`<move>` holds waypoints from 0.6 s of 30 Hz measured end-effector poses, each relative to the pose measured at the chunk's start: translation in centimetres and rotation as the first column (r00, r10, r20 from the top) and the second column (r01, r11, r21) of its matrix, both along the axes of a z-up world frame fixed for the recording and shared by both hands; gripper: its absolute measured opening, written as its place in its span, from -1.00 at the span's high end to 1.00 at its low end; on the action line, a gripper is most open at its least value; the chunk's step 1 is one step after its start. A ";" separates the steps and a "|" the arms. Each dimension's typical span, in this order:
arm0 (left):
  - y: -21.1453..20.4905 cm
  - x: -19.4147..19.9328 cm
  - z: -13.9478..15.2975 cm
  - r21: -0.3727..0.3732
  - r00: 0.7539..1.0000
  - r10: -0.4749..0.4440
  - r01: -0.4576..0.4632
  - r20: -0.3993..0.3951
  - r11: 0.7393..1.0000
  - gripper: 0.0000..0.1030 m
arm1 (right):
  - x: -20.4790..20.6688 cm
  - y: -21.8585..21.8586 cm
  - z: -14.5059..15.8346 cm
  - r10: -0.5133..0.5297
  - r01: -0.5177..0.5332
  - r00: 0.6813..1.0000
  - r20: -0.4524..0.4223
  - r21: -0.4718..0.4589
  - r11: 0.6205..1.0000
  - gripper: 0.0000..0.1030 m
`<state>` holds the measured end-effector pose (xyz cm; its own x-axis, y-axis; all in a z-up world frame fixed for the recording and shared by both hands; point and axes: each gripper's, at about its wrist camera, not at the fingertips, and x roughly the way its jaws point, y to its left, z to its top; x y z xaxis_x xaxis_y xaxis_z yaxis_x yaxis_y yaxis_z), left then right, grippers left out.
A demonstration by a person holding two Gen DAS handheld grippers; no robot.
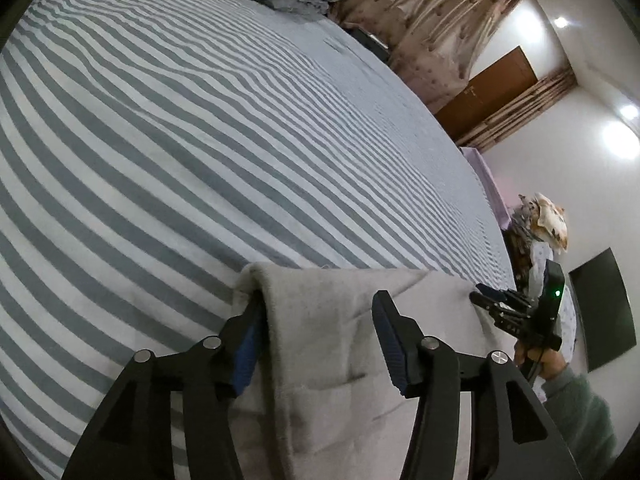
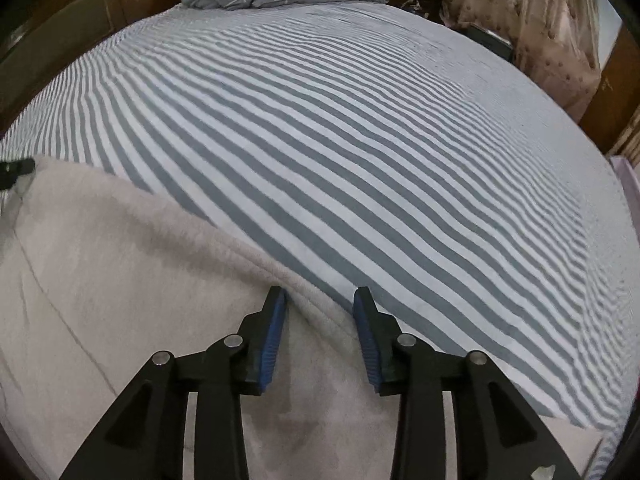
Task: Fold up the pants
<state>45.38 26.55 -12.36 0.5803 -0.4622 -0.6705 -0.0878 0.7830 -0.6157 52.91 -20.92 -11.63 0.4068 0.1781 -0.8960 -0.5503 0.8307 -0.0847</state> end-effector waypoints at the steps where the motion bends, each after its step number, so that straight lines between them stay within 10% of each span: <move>1: -0.2 -0.2 0.2 0.015 1.000 -0.007 0.007 0.003 1.000 -0.03 | 0.1 0.0 0.0 -0.007 0.007 1.000 -0.003 0.014 1.000 0.51; 4: -0.4 -0.7 0.3 0.032 1.000 -0.023 0.023 -0.002 0.999 0.77 | -0.3 0.3 0.2 0.004 -0.004 1.000 0.002 0.028 1.000 0.78; 18: -1.0 -6.0 7.8 -0.009 0.995 0.039 -0.038 0.095 0.999 0.87 | -9.1 -1.3 9.9 -0.003 -0.003 0.991 0.135 0.047 0.999 0.90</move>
